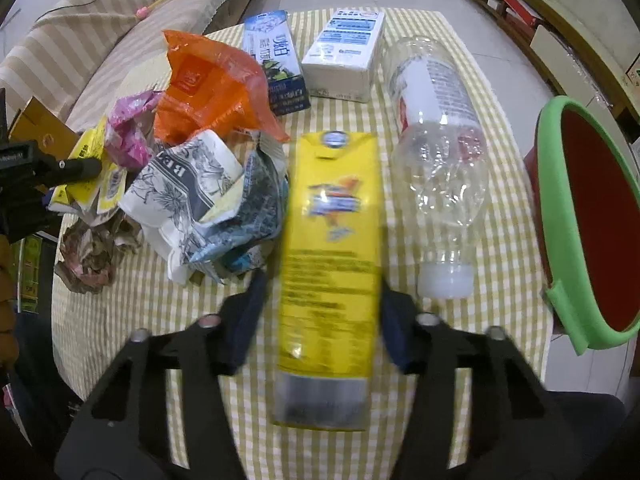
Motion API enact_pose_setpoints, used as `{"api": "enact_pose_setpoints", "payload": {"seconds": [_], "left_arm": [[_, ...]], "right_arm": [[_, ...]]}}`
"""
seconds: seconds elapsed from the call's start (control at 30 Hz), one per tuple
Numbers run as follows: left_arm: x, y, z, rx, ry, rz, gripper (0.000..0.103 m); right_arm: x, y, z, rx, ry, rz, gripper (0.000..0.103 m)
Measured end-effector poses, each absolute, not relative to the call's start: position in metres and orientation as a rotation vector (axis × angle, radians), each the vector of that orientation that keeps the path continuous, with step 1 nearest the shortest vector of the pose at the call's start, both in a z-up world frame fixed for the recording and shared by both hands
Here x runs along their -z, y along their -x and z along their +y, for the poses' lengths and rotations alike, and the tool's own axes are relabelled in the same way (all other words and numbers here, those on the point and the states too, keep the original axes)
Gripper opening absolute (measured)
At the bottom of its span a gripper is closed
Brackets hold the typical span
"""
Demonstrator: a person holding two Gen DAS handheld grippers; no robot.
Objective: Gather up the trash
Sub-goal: 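Grasp the yellow iced-tea carton with the right tool while the left tool grasps a yellow wrapper, then carry the yellow wrapper with the left tool while the right tool carries the carton over the bin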
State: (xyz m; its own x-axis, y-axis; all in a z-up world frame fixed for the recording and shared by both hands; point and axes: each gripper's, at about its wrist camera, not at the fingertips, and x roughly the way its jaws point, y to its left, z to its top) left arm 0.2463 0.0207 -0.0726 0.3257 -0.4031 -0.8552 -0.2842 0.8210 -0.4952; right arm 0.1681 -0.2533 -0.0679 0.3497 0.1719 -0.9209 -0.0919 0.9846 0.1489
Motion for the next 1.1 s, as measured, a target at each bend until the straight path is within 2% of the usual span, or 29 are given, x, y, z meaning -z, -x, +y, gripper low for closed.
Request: {"api": "enact_pose_setpoints", "payload": {"seconds": [0.03,0.37,0.67,1.1], "left_arm": [[0.072,-0.245,0.022,0.087,0.646,1.256,0.027],[0.034,-0.219,0.034,0.114,0.576,1.147,0.026],[-0.01,-0.187,0.022,0.135,0.404,1.053,0.026],[-0.042,-0.151,-0.006,0.186,0.286,1.023,0.026]], "right_arm": [[0.067,-0.167,-0.255,-0.174,-0.084,1.203,0.035],[0.043,-0.147,-0.267,-0.19,-0.138,1.152,0.034],[0.016,-0.132,-0.279,-0.207,-0.197,1.098,0.034],[-0.013,-0.115,-0.286,-0.215,-0.208,1.029,0.034]]}}
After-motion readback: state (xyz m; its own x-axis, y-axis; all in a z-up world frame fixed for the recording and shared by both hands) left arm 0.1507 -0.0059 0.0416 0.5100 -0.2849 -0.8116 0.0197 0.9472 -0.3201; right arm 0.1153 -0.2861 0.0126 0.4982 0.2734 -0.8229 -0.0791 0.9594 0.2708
